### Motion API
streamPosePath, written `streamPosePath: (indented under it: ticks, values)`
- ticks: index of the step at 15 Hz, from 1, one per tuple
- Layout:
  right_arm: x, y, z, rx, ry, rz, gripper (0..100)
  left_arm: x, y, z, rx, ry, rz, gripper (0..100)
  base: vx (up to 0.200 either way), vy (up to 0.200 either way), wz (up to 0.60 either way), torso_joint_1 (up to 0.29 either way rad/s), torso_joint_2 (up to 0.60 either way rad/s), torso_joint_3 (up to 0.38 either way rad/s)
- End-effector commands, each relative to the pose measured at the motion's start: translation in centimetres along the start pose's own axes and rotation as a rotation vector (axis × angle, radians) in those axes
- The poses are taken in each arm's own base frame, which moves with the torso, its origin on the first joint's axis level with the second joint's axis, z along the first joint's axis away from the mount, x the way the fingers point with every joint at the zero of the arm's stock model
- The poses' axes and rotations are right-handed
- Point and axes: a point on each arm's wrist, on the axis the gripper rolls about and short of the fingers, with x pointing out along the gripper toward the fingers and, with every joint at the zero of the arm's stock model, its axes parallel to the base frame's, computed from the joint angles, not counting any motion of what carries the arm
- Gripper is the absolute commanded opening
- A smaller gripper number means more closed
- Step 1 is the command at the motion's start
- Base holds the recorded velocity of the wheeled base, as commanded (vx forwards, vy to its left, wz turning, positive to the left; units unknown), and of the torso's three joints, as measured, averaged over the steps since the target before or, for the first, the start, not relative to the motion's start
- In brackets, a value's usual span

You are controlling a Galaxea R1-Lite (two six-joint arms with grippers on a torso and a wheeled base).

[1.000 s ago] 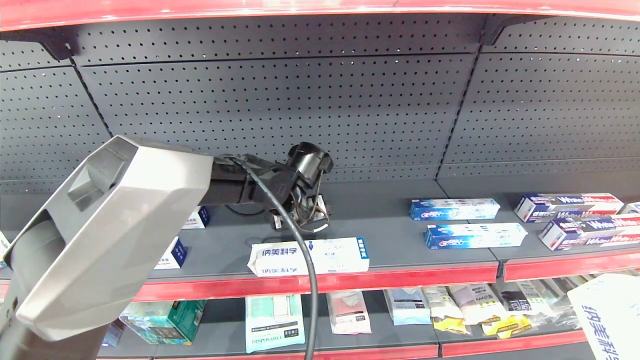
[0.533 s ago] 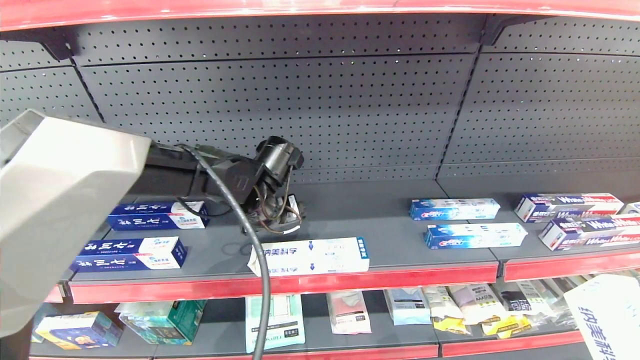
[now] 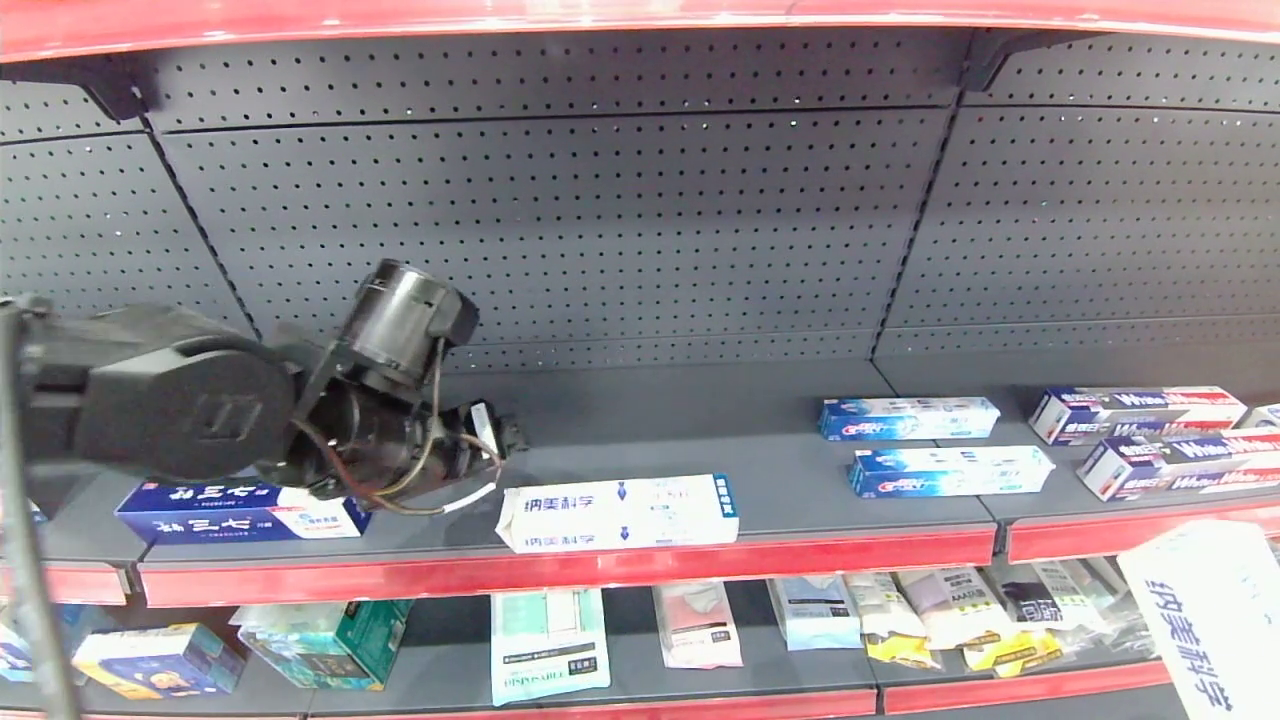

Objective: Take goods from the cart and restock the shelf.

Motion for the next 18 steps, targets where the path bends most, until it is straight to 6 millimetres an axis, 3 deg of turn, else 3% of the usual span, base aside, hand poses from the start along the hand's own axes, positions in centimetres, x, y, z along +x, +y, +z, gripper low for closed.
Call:
streamPosePath:
  ticks: [1,4,5,6,9,11,13,18]
  values:
    - [0.9,-0.2,1.1,0.035,0.02,0.001,0,-6.4,3.8,-1.8,-0.029,-0.098,-0.08,100,0.0,0.0,0.0,0.0,0.0,0.0]
    - [0.8,-1.4,5.9,0.043,-0.043,-0.019,0,-10.6,7.6,-4.7,0.008,-0.17,-0.134,100,0.0,0.0,0.0,0.0,0.0,0.0]
    - [1.4,-1.8,7.8,0.042,-0.033,-0.015,0,-12.5,10.0,-6.8,0.086,-0.216,-0.155,100,0.0,0.0,0.0,0.0,0.0,0.0]
    - [2.0,-1.8,8.2,0.032,0.0,0.001,0,-13.8,12.1,-8.7,0.147,-0.261,-0.176,100,0.0,0.0,0.0,0.0,0.0,0.0]
    - [3.7,-1.6,8.0,-0.007,0.089,0.028,0,-16.6,14.5,-10.5,0.165,-0.393,-0.236,100,0.0,0.0,0.0,0.0,0.0,0.0]
    - [3.8,-1.5,8.0,-0.101,0.098,0.026,0,-17.7,16.0,-11.9,0.213,-0.439,-0.249,100,0.0,0.0,0.0,0.0,0.0,0.0]
    - [4.5,-1.7,9.0,-0.169,0.107,0.039,0,-18.7,20.8,-17.2,0.434,-0.48,-0.281,100,0.0,0.0,0.0,0.0,0.0,0.0]
    - [5.6,-1.9,10.5,-0.17,0.114,0.065,0,-17.1,23.4,-20.6,0.413,-0.562,-0.281,100,0.0,0.0,0.0,0.0,0.0,0.0]
